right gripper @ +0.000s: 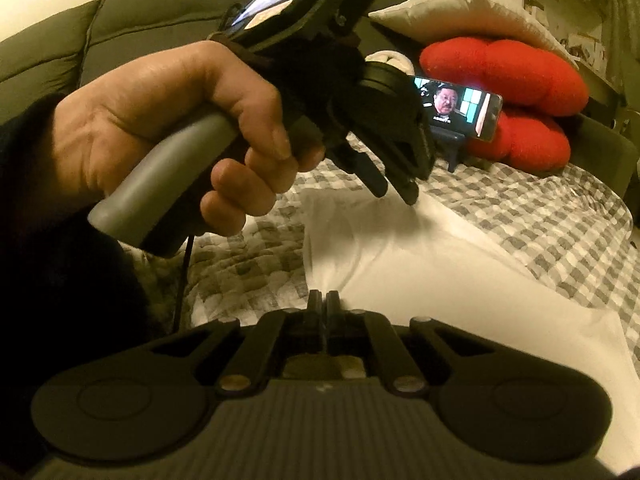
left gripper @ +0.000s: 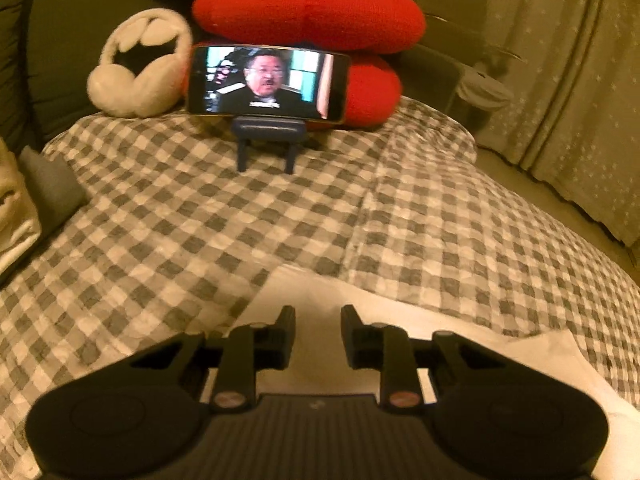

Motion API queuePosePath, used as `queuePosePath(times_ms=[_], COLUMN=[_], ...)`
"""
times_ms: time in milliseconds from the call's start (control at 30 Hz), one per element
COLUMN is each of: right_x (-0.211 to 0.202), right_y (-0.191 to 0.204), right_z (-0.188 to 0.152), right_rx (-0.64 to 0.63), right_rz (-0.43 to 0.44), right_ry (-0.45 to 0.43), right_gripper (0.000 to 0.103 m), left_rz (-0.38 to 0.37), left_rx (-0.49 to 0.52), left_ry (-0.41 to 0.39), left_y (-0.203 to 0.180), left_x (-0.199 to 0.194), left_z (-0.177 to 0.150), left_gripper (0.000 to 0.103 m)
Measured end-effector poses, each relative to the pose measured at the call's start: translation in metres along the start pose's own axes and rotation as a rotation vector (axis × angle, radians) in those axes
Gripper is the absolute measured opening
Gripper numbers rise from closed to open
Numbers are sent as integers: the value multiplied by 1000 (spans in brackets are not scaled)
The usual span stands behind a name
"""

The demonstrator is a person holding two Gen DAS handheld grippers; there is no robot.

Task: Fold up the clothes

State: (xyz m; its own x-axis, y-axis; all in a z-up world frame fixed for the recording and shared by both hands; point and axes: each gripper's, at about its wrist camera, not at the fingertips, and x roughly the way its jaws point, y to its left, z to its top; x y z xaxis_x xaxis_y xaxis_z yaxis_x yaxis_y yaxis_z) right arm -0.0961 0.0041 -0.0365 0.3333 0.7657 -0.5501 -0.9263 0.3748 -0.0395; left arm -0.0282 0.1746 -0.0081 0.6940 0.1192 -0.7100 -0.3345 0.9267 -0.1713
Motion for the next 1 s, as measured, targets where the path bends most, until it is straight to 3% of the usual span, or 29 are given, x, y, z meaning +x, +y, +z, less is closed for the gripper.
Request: queuePosePath(times_ms=[67, 133, 267, 400, 533, 667, 833, 967, 1000], right_x=[1, 0, -12, -20, -28, -40, -46, -44, -43], right_y=[-2, -3, -7, -35, -85, -148, -194, -208, -209], right_z=[-1, 0, 7, 12, 12, 8, -11, -24, -26], right_rx=[7, 13, -1, 57, 173, 382, 579, 697, 710], right_rz=[11, 31, 51, -41, -183, -265, -270, -200, -183], right_ry=[4, 6, -21, -37, -38, -54, -35, -1, 4], right_gripper=[5, 14, 14, 14, 14, 14, 14, 15, 19], left_rz=[-2, 5, 18, 12, 3, -32, -105, -128, -120], left_rx=[14, 25, 47, 54, 59, 33, 98, 203, 229], left_ry=[7, 17, 14, 1, -13, -51, -73, -50, -44], left_y=[-4, -8, -11, -13, -15, -13, -30, -53, -58], left_x=[2, 5, 6, 5, 3, -1, 1, 9, 12], left_z=[-2, -3, -5, -4, -3, 0, 1, -4, -5], left_gripper=[25, 25, 25, 25, 25, 25, 25, 25, 26])
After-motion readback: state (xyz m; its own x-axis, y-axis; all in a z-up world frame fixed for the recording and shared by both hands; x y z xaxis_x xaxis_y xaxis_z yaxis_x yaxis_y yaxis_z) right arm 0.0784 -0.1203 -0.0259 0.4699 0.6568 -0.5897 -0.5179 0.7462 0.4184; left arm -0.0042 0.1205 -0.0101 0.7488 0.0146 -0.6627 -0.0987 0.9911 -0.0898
